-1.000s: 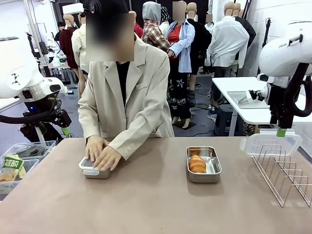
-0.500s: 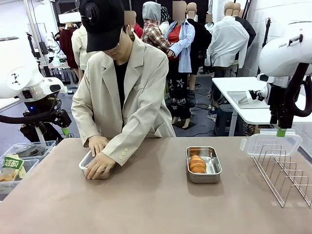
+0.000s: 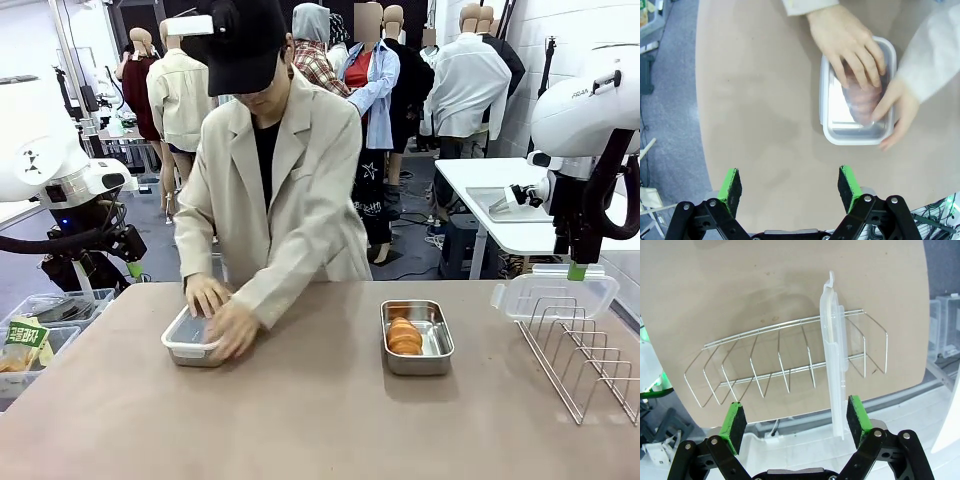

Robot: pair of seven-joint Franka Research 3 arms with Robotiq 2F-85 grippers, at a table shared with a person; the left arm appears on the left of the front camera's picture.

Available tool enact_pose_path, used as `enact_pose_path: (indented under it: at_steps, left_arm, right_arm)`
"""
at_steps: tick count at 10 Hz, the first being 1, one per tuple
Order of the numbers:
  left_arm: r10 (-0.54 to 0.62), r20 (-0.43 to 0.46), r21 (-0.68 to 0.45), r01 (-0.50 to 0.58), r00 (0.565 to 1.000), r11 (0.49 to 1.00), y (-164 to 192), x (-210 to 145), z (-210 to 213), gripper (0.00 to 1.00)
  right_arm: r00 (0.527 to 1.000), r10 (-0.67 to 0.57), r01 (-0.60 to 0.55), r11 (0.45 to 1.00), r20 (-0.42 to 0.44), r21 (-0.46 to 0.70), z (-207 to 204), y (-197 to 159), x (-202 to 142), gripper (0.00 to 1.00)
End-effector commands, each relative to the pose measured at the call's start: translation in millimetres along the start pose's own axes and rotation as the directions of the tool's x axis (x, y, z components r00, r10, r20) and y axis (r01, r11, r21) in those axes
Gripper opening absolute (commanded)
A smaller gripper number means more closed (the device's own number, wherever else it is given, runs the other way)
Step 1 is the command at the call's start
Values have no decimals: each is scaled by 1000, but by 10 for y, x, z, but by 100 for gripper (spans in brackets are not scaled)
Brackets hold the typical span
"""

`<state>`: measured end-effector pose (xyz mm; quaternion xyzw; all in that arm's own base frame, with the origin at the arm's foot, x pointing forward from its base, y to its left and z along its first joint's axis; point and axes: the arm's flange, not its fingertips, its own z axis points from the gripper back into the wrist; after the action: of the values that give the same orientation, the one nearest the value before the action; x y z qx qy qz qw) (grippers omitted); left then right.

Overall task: Place the bread in airtight containers.
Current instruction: Pick up one Airtight Container lid and hand it to the human.

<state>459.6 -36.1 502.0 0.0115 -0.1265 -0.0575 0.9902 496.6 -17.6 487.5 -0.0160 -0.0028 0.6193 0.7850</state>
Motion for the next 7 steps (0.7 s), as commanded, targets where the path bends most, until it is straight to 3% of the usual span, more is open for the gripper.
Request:
enact_pose_path:
  at_steps: [1,7]
  left_arm:
    - [9,2,8,-9,1000,1000,14,2,6,100]
    - [9,2,8,-9,1000,1000,14,2,6,100]
  right_arm:
    - [1000,-16,16,1000,4,1,14,4,16,100]
    - [999,23,-23,999,-22,-25,-89,-8,42,100]
